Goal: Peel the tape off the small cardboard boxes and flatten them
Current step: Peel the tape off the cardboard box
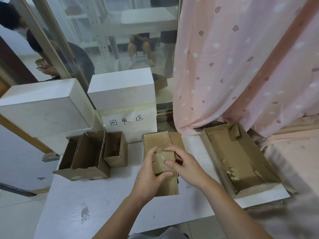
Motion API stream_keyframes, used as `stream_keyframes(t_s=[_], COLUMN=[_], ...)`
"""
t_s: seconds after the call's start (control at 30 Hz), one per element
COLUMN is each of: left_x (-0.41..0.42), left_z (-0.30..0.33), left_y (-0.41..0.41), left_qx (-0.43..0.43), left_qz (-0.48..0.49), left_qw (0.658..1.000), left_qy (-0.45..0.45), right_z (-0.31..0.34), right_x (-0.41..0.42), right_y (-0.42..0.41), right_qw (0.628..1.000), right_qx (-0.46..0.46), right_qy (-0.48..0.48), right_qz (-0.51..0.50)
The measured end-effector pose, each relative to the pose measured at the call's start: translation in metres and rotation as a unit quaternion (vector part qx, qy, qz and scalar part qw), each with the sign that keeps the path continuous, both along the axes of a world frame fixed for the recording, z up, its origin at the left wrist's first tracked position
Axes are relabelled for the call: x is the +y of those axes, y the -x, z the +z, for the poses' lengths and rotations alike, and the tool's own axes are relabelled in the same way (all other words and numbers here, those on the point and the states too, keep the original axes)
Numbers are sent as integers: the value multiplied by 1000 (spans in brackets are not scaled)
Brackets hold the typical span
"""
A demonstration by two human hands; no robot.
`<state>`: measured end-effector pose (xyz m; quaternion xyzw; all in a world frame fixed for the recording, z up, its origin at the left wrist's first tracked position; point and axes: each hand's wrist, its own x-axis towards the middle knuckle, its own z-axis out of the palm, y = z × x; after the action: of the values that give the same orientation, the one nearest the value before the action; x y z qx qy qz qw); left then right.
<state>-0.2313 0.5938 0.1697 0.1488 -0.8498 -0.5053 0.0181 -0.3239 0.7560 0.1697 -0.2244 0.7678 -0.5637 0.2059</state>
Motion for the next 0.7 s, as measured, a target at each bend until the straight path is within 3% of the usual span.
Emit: stream_keyframes(t_s=[0.2,0.57,0.7], left_x=[5,7,6], left_z=[4,12,13], left_y=[4,17,20], left_qx=[8,-14,-22], left_qz=[-18,-40,-39], left_qw=[998,994,993], left_qy=[63,105,109], right_z=[2,-1,4], right_x=[0,7,6], right_y=[2,8,10], right_qw=[995,990,989], right_qx=[87,96,96], right_qy=[-46,-75,-103], right_qz=[-2,-70,-51])
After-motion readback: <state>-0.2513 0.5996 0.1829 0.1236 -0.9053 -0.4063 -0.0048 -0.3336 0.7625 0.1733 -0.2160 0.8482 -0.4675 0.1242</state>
